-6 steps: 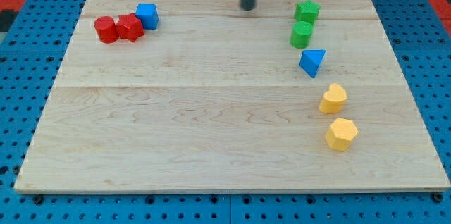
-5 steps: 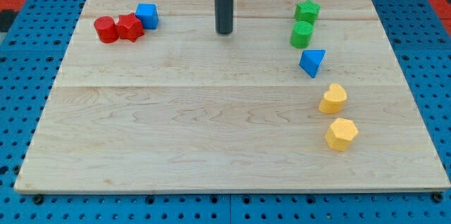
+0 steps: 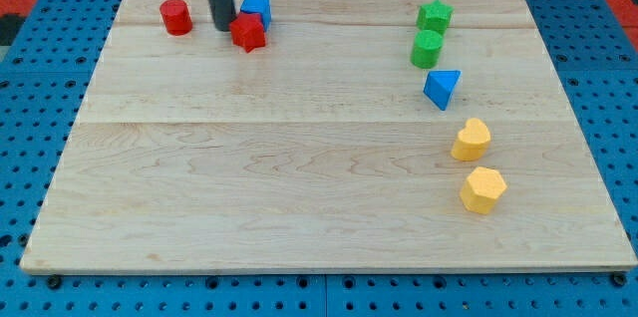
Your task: Move the blue cube to the top of the green star
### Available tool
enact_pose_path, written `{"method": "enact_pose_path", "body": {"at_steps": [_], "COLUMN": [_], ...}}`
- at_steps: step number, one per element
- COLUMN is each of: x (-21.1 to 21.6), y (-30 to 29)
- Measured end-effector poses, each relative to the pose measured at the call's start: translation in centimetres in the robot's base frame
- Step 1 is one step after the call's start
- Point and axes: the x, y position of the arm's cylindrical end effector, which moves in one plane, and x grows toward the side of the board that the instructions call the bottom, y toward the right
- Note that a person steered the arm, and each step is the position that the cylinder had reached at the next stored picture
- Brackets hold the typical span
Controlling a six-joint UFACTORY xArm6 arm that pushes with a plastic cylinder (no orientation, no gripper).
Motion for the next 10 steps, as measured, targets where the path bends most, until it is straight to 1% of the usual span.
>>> {"method": "enact_pose_path", "body": {"at_steps": [1,2,3,4,5,6,7,8,9,10], "x": [-0.7,-1.8,-2.5,-3.6,-6.4,-6.7,-6.6,-6.8,-5.0,-1.3], "y": [0.7,8.4,10.5,7.3,8.3,16.0,21.7,18.8,12.6,11.4]}}
